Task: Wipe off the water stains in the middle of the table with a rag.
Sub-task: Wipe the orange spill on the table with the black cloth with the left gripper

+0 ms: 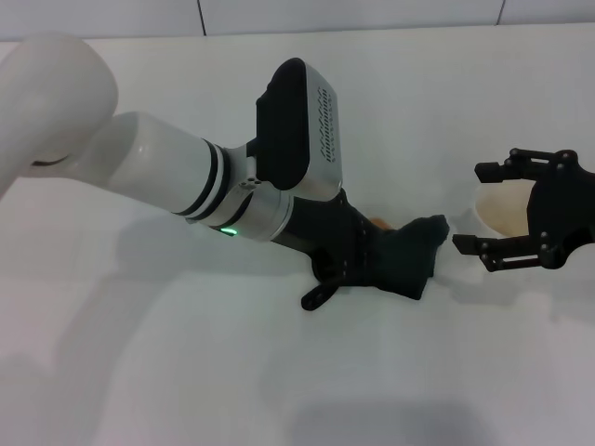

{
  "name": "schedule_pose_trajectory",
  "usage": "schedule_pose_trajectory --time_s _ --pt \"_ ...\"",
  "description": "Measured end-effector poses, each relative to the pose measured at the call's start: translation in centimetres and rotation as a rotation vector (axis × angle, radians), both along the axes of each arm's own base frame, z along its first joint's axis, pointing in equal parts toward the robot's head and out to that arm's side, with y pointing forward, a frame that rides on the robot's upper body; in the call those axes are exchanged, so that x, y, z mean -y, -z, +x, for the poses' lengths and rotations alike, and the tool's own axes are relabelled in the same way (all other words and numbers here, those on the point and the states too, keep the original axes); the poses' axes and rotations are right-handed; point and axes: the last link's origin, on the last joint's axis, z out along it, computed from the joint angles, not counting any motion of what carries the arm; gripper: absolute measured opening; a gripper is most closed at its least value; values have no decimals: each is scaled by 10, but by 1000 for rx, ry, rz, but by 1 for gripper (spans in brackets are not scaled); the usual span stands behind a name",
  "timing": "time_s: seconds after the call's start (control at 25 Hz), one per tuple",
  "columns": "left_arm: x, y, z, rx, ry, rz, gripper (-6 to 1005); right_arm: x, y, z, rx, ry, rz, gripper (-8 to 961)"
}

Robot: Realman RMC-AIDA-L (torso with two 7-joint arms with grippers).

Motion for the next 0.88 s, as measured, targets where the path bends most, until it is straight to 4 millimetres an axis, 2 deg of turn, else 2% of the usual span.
schedule_pose_trajectory --time_s 0.48,0.88 --pt "-16 -7 -12 -48 -4 78 94 2 2 2 -1 7 -11 868" --pt "-35 -27 -22 -46 -48 174 96 3 3 3 -3 11 -13 868"
